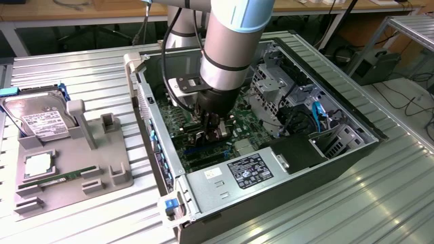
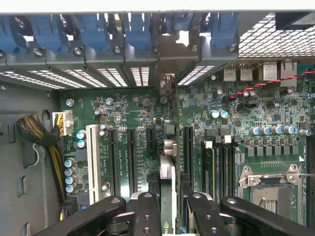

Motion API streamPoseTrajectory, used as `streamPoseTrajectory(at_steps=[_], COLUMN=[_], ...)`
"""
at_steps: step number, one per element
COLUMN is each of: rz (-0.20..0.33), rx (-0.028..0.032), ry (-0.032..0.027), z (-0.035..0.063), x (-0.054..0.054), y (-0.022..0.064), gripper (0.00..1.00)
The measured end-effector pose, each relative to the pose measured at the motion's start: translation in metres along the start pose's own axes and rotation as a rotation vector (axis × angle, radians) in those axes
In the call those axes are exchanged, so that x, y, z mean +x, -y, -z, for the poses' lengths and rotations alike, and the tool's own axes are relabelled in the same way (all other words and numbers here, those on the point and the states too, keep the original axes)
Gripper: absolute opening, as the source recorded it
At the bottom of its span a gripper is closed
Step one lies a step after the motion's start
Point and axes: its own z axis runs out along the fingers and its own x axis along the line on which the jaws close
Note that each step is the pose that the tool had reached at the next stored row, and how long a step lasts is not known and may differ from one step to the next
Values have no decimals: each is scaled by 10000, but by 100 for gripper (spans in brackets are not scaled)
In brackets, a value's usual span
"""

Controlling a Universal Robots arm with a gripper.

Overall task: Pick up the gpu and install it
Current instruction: 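Insert the gpu into the slot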

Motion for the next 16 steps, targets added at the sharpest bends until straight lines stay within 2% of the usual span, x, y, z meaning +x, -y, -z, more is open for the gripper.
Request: streamPoseTrajectory(at_steps=[16], rz=[-23], rx=[4], ry=[-12], z=[37], x=[21], y=[1], gripper=[26])
